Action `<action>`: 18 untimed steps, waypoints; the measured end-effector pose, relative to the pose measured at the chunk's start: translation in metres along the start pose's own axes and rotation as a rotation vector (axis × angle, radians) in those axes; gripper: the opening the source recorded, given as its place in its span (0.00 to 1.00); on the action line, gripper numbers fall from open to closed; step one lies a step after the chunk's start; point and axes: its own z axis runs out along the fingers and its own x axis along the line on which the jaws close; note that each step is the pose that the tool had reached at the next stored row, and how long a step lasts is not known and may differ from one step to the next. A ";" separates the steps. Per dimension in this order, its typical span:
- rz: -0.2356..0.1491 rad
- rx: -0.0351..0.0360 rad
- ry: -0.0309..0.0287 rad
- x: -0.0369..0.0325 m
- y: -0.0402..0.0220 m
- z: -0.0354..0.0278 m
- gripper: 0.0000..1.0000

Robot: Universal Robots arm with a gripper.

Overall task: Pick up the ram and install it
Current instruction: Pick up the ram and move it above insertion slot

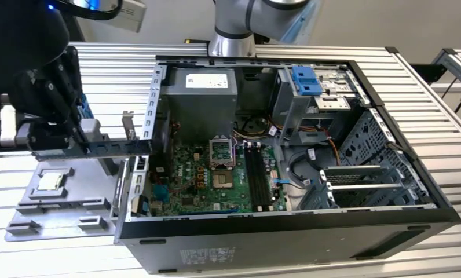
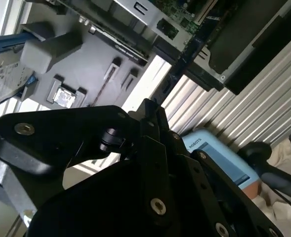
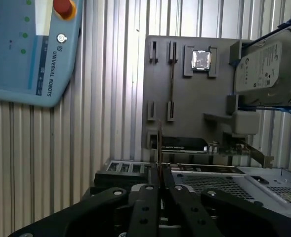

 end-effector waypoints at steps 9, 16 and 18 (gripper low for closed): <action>0.000 0.0000 0.0001 0.0012 -0.0408 -0.0006 0.00; 0.000 0.0000 0.0000 0.0020 -0.0724 -0.0011 0.00; 0.000 -0.0001 0.0001 0.0023 -0.0815 -0.0013 0.00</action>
